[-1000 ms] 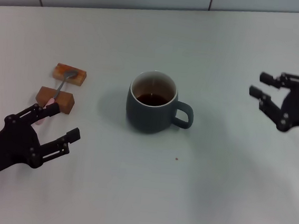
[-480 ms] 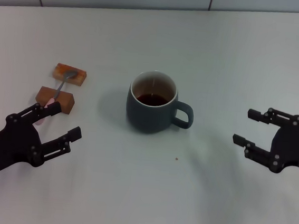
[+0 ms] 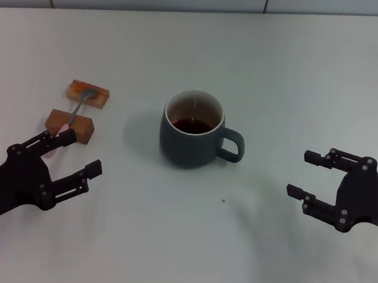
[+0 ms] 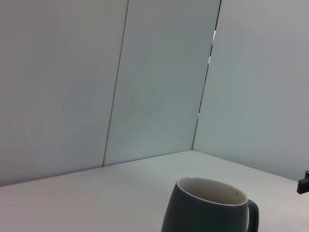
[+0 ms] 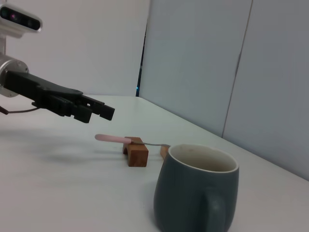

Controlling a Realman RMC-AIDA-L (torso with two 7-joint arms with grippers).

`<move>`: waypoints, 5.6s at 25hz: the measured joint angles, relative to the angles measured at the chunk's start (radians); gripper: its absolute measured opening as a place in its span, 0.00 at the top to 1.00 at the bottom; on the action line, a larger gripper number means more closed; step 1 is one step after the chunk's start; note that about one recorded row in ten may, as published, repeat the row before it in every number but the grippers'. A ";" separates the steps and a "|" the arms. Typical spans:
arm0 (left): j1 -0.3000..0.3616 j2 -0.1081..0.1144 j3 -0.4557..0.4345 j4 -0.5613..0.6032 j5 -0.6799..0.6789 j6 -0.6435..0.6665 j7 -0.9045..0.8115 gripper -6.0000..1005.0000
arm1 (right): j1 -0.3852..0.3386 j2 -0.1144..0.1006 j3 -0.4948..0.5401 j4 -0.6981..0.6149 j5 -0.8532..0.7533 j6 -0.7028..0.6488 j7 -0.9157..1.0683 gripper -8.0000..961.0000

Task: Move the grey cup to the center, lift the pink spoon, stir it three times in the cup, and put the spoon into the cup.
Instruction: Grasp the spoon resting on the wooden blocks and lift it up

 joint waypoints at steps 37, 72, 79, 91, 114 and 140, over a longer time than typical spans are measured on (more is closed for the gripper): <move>0.004 -0.004 -0.114 -0.022 -0.079 0.100 -0.312 0.21 | 0.026 -0.002 0.013 0.012 -0.025 0.024 0.044 0.21; 0.083 -0.004 -0.203 -0.311 -0.135 0.018 -1.117 0.21 | 0.071 -0.018 0.011 0.006 -0.034 0.035 0.049 0.21; 0.071 -0.007 -0.184 -0.313 -0.132 -0.031 -1.139 0.21 | 0.075 -0.018 0.007 0.007 -0.044 0.042 0.050 0.21; 0.036 -0.010 -0.189 -0.320 -0.137 -0.084 -1.147 0.21 | 0.074 -0.014 0.013 0.007 -0.045 0.042 0.050 0.21; -0.036 -0.012 -0.221 -0.352 -0.143 -0.146 -1.140 0.21 | 0.068 -0.012 0.013 0.007 -0.044 0.054 0.052 0.21; -0.092 -0.014 -0.244 -0.366 -0.144 -0.209 -1.138 0.21 | 0.077 -0.015 0.016 0.019 -0.039 0.067 0.055 0.22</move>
